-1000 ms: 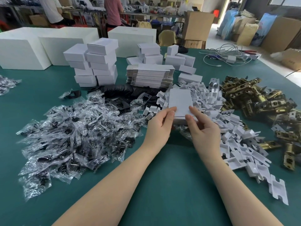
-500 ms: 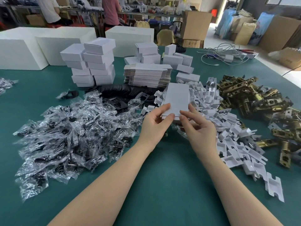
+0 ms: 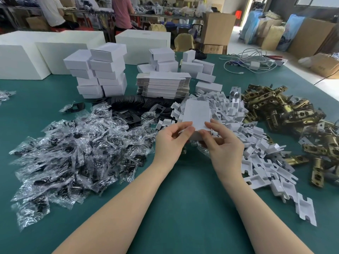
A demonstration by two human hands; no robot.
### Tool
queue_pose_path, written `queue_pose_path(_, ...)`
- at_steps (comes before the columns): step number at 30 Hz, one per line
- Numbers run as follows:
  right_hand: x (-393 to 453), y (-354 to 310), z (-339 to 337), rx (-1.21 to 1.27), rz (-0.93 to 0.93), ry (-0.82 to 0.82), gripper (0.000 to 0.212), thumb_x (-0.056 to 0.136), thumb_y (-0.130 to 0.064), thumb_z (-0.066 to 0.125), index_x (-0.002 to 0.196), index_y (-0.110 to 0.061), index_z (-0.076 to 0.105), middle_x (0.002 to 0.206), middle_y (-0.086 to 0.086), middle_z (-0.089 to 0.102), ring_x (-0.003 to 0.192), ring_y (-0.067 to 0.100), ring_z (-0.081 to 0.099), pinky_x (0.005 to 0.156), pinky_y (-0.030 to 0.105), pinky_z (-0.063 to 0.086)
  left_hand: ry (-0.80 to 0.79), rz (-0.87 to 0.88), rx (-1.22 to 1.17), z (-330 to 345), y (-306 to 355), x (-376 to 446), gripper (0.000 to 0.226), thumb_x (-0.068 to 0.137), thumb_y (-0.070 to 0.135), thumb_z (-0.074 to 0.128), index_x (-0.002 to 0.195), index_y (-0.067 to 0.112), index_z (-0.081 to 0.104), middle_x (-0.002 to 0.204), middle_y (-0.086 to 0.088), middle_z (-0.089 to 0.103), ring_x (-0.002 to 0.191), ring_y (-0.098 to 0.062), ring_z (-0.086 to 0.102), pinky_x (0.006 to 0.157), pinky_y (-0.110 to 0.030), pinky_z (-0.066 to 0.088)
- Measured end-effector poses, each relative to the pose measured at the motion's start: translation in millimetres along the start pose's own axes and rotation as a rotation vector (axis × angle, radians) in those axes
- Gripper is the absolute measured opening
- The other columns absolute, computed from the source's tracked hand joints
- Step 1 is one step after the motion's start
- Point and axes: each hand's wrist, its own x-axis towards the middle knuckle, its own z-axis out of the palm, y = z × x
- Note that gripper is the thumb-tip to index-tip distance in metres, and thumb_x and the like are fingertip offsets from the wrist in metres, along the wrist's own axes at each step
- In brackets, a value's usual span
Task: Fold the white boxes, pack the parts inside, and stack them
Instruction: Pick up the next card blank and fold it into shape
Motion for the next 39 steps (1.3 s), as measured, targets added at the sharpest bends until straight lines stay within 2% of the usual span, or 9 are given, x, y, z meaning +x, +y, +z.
queue_pose_path(3, 1, -4, 2, 0.066, 0.032, -0.014, 0.033, 0.093, -0.050, 0.059, 0.124, -0.043, 0.055, 0.105, -0.017, 0.067, 0.088, 0.000, 0.066, 0.077, 0.017, 0.055, 0.021, -0.163, -0.217, 2, 6, 1, 0.016, 0.092, 0.023, 0.069, 0.086, 0.033, 0.078, 0.088, 0.011, 0.075, 0.082, -0.010, 0.070, 0.070, -0.030, 0.060)
queue_pose_path(7, 7, -1, 5, 0.282, 0.221, -0.005, 0.086, 0.082, -0.065, 0.051, 0.155, -0.031, 0.020, 0.150, -0.014, 0.039, 0.133, 0.013, 0.050, 0.109, 0.045, 0.044, -0.024, -0.443, -0.542, -1, 13, 7, 0.033, 0.099, 0.014, 0.056, 0.079, 0.024, 0.080, 0.084, -0.001, 0.075, 0.069, -0.016, 0.070, 0.051, -0.018, 0.052)
queue_pose_path(12, 6, -8, 4, 0.557, 0.408, -0.029, 0.091, 0.078, -0.056, 0.068, 0.153, -0.025, 0.027, 0.146, 0.001, 0.049, 0.122, 0.022, 0.060, 0.098, 0.036, 0.051, -0.223, -0.624, -0.754, -5, 19, 6, 0.026, 0.101, 0.021, 0.045, 0.113, 0.010, 0.065, 0.082, -0.008, 0.072, 0.066, -0.017, 0.070, 0.050, -0.021, 0.055)
queue_pose_path(18, 14, -12, -15, 0.628, 0.327, -0.140, 0.048, 0.072, -0.031, 0.080, 0.114, -0.023, 0.060, 0.107, -0.006, 0.074, 0.100, 0.011, 0.069, 0.080, 0.030, 0.057, -0.208, -0.413, -0.370, 0, 17, 6, 0.031, 0.101, 0.010, 0.045, 0.093, 0.023, 0.072, 0.084, 0.003, 0.075, 0.078, -0.014, 0.069, 0.061, -0.024, 0.057)
queue_pose_path(24, 13, -12, -28, -0.102, 0.145, -0.452, 0.058, 0.070, -0.020, 0.088, 0.114, -0.036, 0.053, 0.104, -0.011, 0.070, 0.095, 0.002, 0.066, 0.079, 0.024, 0.056, -0.242, 0.048, -0.117, -15, 19, 5, 0.047, 0.083, 0.060, 0.065, 0.124, 0.038, 0.054, 0.123, 0.016, 0.066, 0.118, -0.002, 0.060, 0.095, -0.019, 0.049)
queue_pose_path(27, 21, -25, -41, 0.002, 0.244, -0.611, 0.073, 0.067, -0.041, 0.087, 0.129, -0.033, 0.048, 0.119, -0.009, 0.064, 0.104, 0.004, 0.065, 0.086, 0.027, 0.056, -0.264, 0.055, -0.018, -6, 19, -3, 0.051, 0.081, 0.031, 0.080, 0.126, 0.024, 0.056, 0.111, 0.014, 0.071, 0.103, -0.001, 0.067, 0.085, -0.018, 0.050)
queue_pose_path(29, 40, -31, -58, -0.003, 0.279, -0.469, 0.081, 0.071, -0.058, 0.075, 0.140, -0.031, 0.043, 0.122, -0.007, 0.061, 0.098, 0.004, 0.067, 0.076, 0.021, 0.058, -0.233, 0.076, -0.004, -3, 19, -5, 0.045, 0.084, 0.018, 0.077, 0.124, 0.014, 0.057, 0.102, 0.016, 0.071, 0.093, 0.003, 0.067, 0.079, -0.014, 0.049)
queue_pose_path(33, 95, -16, -115, -0.679, 0.150, 0.009, 0.051, 0.091, -0.045, 0.063, 0.134, -0.018, 0.055, 0.114, 0.001, 0.067, 0.086, 0.015, 0.064, 0.069, 0.029, 0.052, -0.248, 0.073, -0.039, -5, 23, -7, 0.041, 0.080, 0.027, 0.076, 0.117, 0.023, 0.058, 0.100, 0.018, 0.072, 0.093, 0.002, 0.067, 0.077, -0.012, 0.049)
queue_pose_path(39, 138, 17, -175, -1.802, 0.117, -0.402, 0.030, 0.092, -0.042, 0.064, 0.119, -0.031, 0.068, 0.109, 0.003, 0.069, 0.103, 0.027, 0.061, 0.081, 0.038, 0.055, -0.226, 0.061, -0.155, 6, 19, -16, 0.039, 0.078, 0.020, 0.080, 0.111, 0.028, 0.059, 0.103, 0.011, 0.073, 0.094, -0.009, 0.070, 0.080, -0.023, 0.055)
